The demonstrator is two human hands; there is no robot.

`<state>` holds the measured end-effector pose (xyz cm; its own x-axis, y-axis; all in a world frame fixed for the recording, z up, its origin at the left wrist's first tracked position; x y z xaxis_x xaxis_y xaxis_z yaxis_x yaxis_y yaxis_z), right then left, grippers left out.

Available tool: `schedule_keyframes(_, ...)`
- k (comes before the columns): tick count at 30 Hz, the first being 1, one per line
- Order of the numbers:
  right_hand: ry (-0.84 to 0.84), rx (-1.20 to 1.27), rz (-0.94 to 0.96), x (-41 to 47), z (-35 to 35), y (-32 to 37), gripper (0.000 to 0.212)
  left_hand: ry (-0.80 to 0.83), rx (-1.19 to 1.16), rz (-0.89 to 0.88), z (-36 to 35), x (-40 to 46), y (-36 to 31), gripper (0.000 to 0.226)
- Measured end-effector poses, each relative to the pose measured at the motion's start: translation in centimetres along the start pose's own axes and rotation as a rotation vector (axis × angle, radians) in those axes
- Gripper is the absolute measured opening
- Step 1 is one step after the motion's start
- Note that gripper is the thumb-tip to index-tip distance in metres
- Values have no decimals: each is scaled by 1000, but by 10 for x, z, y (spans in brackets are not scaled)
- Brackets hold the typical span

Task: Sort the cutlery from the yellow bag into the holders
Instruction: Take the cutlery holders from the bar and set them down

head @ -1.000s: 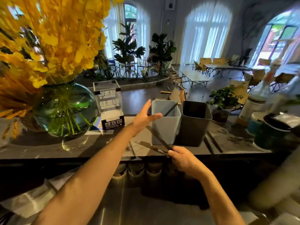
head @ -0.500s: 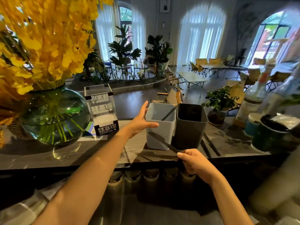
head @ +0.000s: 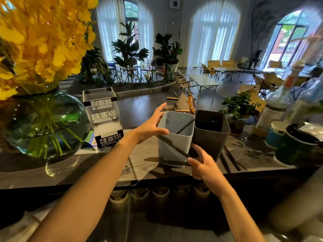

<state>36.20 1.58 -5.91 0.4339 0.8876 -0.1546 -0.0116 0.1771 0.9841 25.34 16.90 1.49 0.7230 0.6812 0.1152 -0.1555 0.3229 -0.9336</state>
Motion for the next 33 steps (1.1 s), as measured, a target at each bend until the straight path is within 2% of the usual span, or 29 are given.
schedule_keyframes(2, 30, 13, 6, 1, -2, -1, 64, 45, 38, 9, 0, -4, 3, 150)
schedule_keyframes(5, 89, -22, 36, 0, -4, 2, 62, 94, 94, 41, 4, -12, 10, 133)
schedule_keyframes(8, 162, -43, 62, -1, -10, 7, 56, 110, 108, 67, 11, -19, 14, 134)
schedule_keyframes(13, 182, -40, 51, -5, -11, 9, 46, 25, 115, 47, 21, -26, 17, 116)
schedule_keyframes(16, 190, -32, 53, -12, -7, 9, 29, -100, 82, 16, 26, -34, 13, 107)
schedule_keyframes(21, 159, 68, 61, -35, 6, 17, 15, -383, -76, 3, 64, -53, 3, 113)
schedule_keyframes(25, 74, 286, 96, -48, 19, 36, 15, -560, -31, 1, 96, -79, -16, 121)
schedule_keyframes(29, 10, 574, 187, -66, 25, 73, 16, -531, -13, 33, 99, -109, -22, 119)
schedule_keyframes(33, -19, 545, 266, -90, 18, 108, 20, -445, 36, 23, 75, -145, -28, 128)
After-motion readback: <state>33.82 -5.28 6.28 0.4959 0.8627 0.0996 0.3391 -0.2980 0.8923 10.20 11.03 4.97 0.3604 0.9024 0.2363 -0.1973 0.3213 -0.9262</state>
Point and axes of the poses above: each hand's wrist, its own x-axis towards the middle knuckle, its own z-axis out of the back of the hand, y = z × x, the point moved 9 cm from there along x, towards the middle knuckle, and after that the axes turned 8 degrees about -y, right-handed, at the moved point
